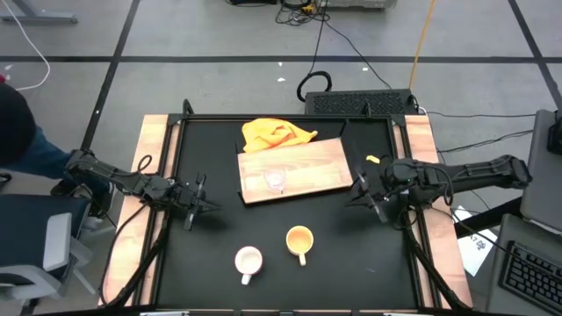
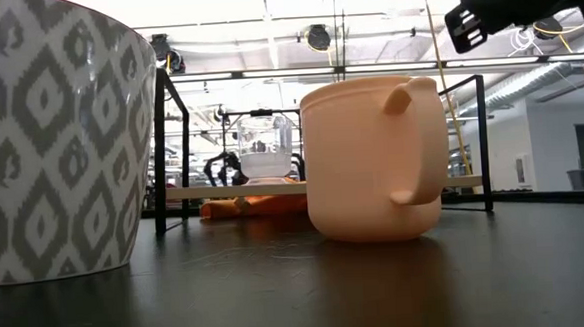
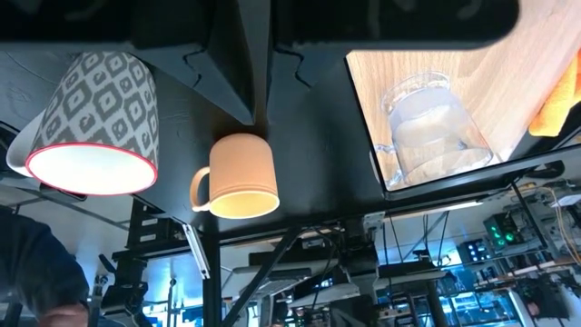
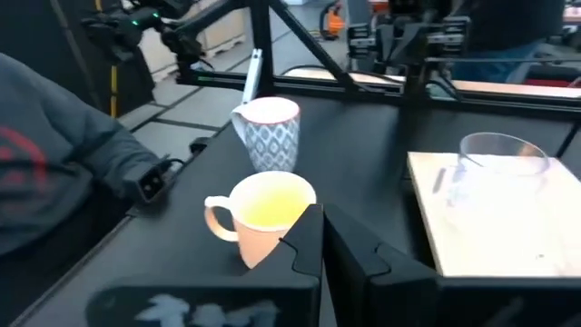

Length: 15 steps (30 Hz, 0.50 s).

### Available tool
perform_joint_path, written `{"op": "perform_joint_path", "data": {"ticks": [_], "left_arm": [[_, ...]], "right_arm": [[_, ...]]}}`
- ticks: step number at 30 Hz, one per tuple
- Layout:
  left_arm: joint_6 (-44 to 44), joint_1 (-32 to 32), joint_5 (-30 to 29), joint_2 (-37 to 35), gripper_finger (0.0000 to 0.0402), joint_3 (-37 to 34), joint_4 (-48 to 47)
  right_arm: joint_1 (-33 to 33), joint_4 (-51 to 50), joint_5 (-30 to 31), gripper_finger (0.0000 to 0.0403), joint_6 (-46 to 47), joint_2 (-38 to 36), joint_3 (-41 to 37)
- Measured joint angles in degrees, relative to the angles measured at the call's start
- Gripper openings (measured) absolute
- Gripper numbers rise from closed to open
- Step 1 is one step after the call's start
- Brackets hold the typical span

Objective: Stack small to large cups/mugs on shelf
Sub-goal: Put the orange mug on the shelf

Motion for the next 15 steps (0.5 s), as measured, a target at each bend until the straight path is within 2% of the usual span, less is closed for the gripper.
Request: {"op": "perform_joint_path", "data": {"ticks": [15], "left_arm": [[0.0, 0.0, 0.0, 0.0, 0.0035, 0.0, 0.0]], "right_arm": [[0.7, 6.9, 0.1, 0.0, 1.3, -11.8, -14.9]]}}
